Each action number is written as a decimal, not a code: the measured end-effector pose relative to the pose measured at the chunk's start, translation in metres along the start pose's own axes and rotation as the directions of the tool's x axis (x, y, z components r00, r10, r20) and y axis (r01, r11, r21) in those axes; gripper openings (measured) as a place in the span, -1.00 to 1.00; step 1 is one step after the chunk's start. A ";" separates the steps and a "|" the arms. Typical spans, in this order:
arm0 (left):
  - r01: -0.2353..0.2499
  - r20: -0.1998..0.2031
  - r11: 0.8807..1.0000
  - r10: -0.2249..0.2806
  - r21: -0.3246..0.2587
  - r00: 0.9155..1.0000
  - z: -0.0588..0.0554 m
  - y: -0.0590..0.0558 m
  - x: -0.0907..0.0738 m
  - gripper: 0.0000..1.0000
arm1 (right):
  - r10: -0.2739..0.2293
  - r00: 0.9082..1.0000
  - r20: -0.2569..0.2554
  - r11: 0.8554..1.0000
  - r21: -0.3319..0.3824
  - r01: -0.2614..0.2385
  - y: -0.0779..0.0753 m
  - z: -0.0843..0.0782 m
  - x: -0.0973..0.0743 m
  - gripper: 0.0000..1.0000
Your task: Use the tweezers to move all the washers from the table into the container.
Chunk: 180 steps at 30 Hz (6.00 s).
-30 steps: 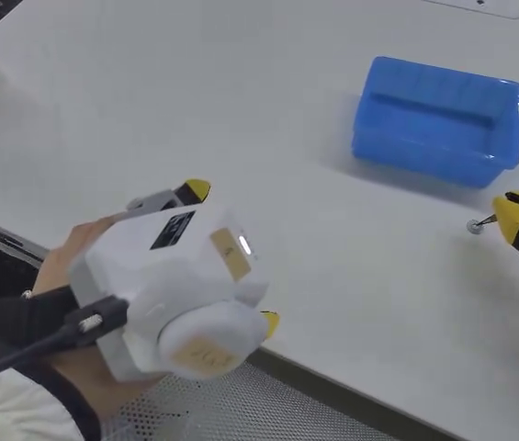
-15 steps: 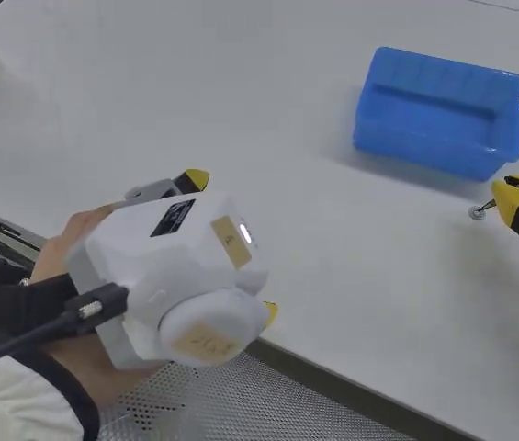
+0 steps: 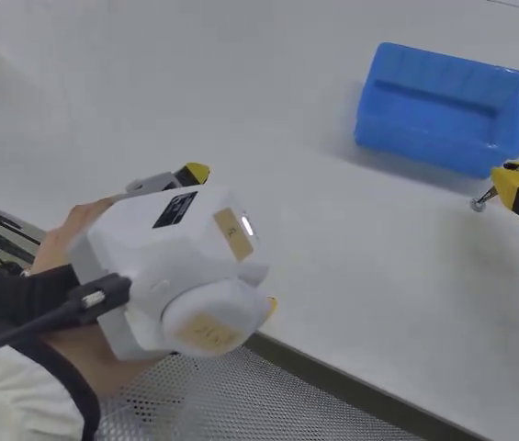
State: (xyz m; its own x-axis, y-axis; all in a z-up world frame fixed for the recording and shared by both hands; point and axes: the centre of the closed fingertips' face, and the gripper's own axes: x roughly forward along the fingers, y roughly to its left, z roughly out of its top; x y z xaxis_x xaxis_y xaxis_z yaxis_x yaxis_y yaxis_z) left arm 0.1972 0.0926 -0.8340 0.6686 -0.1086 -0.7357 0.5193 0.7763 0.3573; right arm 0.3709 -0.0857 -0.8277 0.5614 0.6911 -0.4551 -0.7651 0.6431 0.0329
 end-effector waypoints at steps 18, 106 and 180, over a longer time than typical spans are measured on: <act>0.002 -0.008 1.000 -0.002 0.003 1.000 -0.001 -0.001 0.000 0.68 | 0.014 1.000 -0.017 1.000 -0.022 -0.015 -0.006 -0.001 0.005 -0.93; 0.037 -0.093 0.999 -0.036 0.014 0.995 -0.016 -0.010 0.007 0.67 | -0.015 0.983 0.181 0.998 0.063 0.003 -0.007 -0.006 -0.008 -0.94; -0.031 -0.066 0.999 0.030 -0.011 0.997 -0.016 0.005 0.003 0.58 | -0.025 0.975 0.221 0.999 0.044 0.016 0.004 0.104 -0.047 -0.98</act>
State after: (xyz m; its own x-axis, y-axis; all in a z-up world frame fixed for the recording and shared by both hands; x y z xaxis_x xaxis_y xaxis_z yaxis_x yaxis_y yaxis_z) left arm 0.1929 0.1066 -0.8436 0.6472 -0.0441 -0.7611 0.4925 0.7862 0.3732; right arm 0.3745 -0.0815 -0.7136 0.6363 0.7304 -0.2480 -0.7415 0.6678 0.0643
